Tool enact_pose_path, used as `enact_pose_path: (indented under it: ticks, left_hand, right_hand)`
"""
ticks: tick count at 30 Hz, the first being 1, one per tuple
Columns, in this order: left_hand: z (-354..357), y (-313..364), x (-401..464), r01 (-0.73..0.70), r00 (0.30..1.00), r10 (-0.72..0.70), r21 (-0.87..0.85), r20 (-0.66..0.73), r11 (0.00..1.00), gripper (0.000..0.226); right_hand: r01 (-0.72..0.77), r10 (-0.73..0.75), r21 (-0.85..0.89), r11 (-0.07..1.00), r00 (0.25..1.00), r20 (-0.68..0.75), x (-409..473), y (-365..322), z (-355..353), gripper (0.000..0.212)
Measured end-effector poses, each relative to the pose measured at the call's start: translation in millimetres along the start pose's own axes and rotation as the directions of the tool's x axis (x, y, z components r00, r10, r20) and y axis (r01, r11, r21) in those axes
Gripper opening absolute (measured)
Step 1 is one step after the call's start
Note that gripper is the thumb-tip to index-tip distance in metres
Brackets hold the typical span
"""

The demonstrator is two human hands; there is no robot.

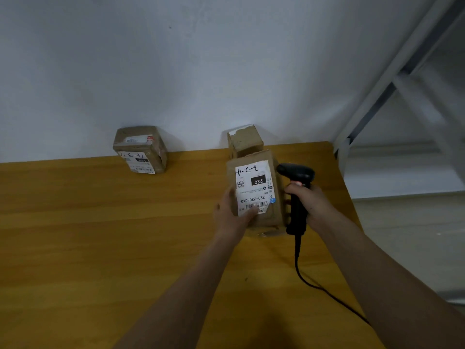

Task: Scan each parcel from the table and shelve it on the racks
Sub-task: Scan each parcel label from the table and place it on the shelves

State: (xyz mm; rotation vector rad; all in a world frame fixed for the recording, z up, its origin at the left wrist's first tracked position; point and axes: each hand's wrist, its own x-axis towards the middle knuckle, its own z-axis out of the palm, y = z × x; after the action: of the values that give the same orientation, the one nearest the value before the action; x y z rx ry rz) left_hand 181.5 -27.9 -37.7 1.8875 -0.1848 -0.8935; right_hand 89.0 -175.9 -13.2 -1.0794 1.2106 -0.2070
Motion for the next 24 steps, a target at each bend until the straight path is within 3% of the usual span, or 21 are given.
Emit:
enact_pose_path:
  ticks: [2,4,6,7,9,11,15,18,21,24]
  left_hand:
    - [3.4,1.7,-3.8,0.11,0.993,-0.105,-0.096,0.052,0.989,0.08]
    - [4.9,5.1,-2.8,0.143,0.987,-0.135,-0.096,0.086,0.985,0.065]
    - [7.0,12.1,0.6,0.085,0.992,-0.085,-0.001,0.091,0.996,0.055]
    - [7.9,18.0,1.7,0.048,0.996,-0.059,0.162,0.065,0.986,0.068]
    - [12.2,27.1,6.3,0.042,0.999,-0.032,0.552,-0.027,0.833,0.12]
    - [16.0,31.9,10.2,0.046,0.999,-0.011,0.733,-0.052,0.679,0.143]
    - [13.5,31.6,22.9,-0.025,0.999,-0.016,0.833,0.041,0.552,0.147]
    - [8.5,38.4,24.8,-0.166,0.984,0.008,0.918,0.175,0.359,0.136]
    - [9.6,48.0,21.3,-0.351,0.93,-0.024,0.908,0.366,0.23,0.133]
    - [14.9,54.9,16.3,-0.495,0.866,-0.061,0.868,0.496,0.028,0.136]
  right_hand:
    - [0.025,-0.025,0.007,1.0,0.999,0.04,-4.7,-4.2,-5.7,0.016]
    - [0.024,-0.026,0.038,0.999,0.998,0.06,-8.0,-6.4,-12.5,0.018]
    - [0.0,-0.006,0.073,0.997,0.996,0.094,-12.9,-4.3,-16.7,0.02]
    - [-0.013,0.005,0.073,0.997,0.993,0.116,-16.3,-1.2,-17.1,0.019]
    - [-0.032,0.024,0.053,0.998,0.989,0.144,-23.0,7.1,-15.8,0.019]
    - [-0.033,0.028,0.034,0.999,0.99,0.139,-27.9,12.7,-14.2,0.021]
    - [0.059,-0.055,-0.035,0.998,0.994,0.09,-33.1,2.2,-22.0,0.015]
    - [0.154,-0.144,-0.131,0.979,0.986,0.08,-35.3,-10.0,-32.0,0.015]
    - [0.217,-0.2,-0.246,0.945,0.975,0.094,-36.0,-18.0,-32.4,0.005]
    - [0.22,-0.215,-0.301,0.928,0.975,0.051,-31.9,-18.4,-29.1,0.009]
